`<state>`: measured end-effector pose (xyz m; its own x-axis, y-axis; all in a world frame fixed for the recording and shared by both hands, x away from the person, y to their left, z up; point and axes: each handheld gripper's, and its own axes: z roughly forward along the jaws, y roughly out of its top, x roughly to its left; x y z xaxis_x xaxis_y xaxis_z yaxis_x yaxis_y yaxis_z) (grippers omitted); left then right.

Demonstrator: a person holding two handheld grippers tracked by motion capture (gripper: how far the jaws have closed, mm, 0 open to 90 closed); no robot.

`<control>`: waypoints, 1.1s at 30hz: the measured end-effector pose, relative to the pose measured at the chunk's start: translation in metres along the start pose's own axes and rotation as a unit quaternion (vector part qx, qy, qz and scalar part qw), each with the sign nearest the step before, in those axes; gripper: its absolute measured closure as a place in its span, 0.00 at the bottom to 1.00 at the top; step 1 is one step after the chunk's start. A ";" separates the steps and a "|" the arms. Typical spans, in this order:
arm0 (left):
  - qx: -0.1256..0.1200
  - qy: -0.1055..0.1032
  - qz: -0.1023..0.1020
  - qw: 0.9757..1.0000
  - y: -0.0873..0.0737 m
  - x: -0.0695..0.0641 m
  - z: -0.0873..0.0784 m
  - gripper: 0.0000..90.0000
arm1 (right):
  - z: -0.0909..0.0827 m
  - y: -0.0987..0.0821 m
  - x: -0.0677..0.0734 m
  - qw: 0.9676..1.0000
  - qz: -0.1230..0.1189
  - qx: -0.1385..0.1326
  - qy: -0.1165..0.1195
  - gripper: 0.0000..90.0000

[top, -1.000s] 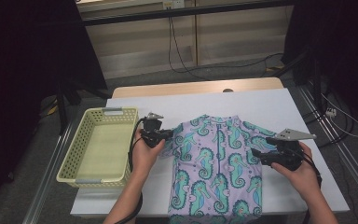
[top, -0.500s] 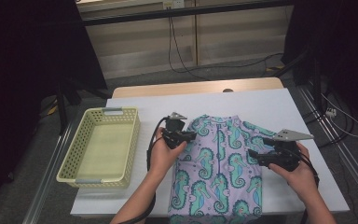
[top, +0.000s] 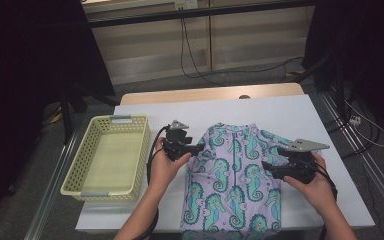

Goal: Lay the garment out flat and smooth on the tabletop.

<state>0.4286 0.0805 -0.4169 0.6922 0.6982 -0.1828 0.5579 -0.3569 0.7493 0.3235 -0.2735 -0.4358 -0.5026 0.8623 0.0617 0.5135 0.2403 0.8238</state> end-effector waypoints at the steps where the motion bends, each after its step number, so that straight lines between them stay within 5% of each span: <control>1: 0.004 -0.004 -0.002 1.000 -0.002 -0.001 0.001 0.45 | 0.000 0.000 0.000 1.000 0.000 -0.002 0.000 0.27; 4: 0.012 -0.003 0.014 1.000 -0.006 -0.005 0.004 0.47 | 0.001 0.001 0.001 1.000 -0.002 -0.001 0.001 0.27; 6: 0.027 0.002 0.031 0.999 -0.008 -0.008 0.006 0.62 | 0.003 0.001 0.001 1.000 -0.004 0.002 0.002 0.27; 13: 0.059 -0.015 0.031 0.998 -0.012 -0.009 0.012 0.97 | 0.004 0.001 0.000 1.000 0.001 0.003 0.006 0.27; 19: 0.013 -0.045 0.041 0.998 0.000 -0.029 0.008 0.98 | 0.002 0.003 0.000 1.000 0.001 -0.009 -0.001 0.27; 23: 0.007 -0.065 0.045 0.997 0.001 -0.037 0.008 0.98 | 0.005 0.005 0.002 1.000 0.002 -0.012 -0.001 0.26; 25: 0.008 -0.077 0.030 0.997 -0.002 -0.035 0.010 0.96 | 0.008 0.006 0.005 1.000 -0.003 -0.009 0.001 0.26; 28: 0.027 -0.070 0.034 0.997 -0.005 -0.034 0.011 0.93 | 0.012 0.009 0.011 1.000 -0.011 -0.007 0.006 0.25; 33: 0.011 -0.057 0.031 0.998 -0.006 -0.028 0.003 0.82 | 0.020 0.016 0.023 1.000 -0.022 -0.006 0.008 0.25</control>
<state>0.4070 0.0610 -0.4177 0.7725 0.5993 -0.2097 0.5222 -0.4117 0.7469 0.3338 -0.2412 -0.4325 -0.5360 0.8435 0.0344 0.4821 0.2724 0.8327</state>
